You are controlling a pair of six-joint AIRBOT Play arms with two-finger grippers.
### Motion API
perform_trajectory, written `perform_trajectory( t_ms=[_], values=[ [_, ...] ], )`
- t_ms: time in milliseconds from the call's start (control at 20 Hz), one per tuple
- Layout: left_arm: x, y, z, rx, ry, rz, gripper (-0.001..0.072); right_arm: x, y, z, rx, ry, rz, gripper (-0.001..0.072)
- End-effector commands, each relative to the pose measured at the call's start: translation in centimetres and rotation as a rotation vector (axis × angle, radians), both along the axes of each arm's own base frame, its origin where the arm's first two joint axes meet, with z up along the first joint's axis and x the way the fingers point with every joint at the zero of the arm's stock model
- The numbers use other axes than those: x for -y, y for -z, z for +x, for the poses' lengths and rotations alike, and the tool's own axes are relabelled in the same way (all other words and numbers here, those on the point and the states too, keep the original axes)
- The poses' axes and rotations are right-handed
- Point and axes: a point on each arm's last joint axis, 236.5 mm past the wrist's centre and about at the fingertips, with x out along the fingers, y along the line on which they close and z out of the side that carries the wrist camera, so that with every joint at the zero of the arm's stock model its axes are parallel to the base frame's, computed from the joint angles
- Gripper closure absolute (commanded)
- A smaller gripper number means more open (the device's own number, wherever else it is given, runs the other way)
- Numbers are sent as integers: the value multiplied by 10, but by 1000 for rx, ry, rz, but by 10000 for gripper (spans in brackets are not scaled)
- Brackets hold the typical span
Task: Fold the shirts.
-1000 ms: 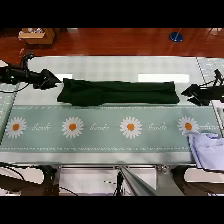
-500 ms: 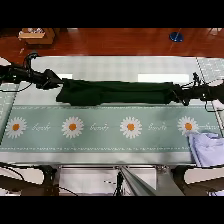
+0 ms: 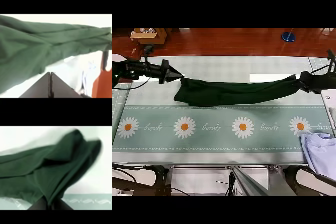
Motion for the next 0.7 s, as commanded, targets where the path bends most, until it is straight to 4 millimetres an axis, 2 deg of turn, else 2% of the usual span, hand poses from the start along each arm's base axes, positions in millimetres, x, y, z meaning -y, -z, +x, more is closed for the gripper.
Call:
perform_trajectory(
  t_ms=[0, 250, 350, 500, 650],
  values=[
    [59, -13, -14, 10, 99, -56, 673, -10, -47, -34, 46, -45, -49, 691],
    [156, -8, -40, 34, 203, -34, 672, -26, -91, -76, 96, -79, -81, 691],
    [193, -7, -57, 57, 253, -27, 672, -33, -105, -93, 118, -93, -93, 691],
    [231, 0, -82, 60, 323, -22, 672, -43, -123, -117, 142, -104, -102, 691],
    [256, 6, -104, 48, 375, -19, 672, -51, -138, -140, 163, -97, -104, 691]
  ],
)
